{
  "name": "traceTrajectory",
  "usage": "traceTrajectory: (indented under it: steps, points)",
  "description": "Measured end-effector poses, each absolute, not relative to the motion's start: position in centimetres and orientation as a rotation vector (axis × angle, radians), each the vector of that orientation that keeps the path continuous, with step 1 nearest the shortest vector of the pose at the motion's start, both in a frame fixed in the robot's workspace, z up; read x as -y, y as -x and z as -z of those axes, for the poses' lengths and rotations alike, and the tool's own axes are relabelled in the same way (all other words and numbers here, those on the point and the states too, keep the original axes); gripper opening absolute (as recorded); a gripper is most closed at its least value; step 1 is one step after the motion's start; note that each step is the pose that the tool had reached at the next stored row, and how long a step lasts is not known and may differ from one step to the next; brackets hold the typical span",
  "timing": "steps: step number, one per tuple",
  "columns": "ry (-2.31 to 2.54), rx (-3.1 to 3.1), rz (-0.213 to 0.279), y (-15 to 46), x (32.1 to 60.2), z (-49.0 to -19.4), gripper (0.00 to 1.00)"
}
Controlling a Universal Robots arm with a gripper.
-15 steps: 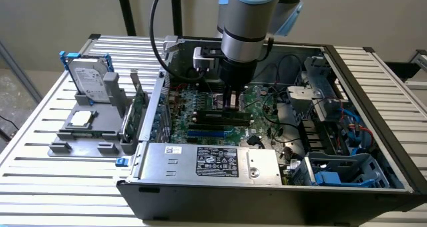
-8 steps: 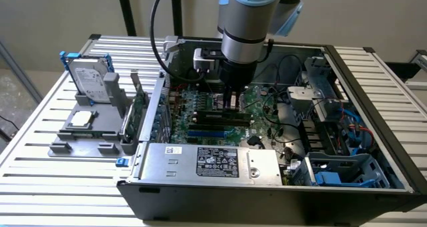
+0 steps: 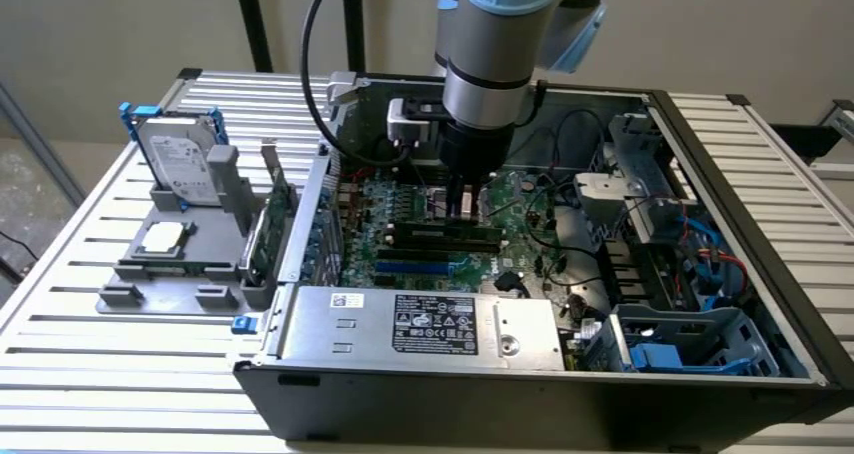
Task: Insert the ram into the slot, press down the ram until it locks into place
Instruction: 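Insert the ram into the slot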
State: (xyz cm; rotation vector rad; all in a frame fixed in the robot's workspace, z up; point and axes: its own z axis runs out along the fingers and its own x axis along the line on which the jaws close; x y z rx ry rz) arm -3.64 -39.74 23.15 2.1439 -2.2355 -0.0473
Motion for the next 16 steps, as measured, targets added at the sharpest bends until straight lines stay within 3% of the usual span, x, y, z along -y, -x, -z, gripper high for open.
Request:
traceTrajectory:
  steps: [16]
  points:
    - [-2.144,2.236,0.047,3.70,39.81,-23.09,0.13]
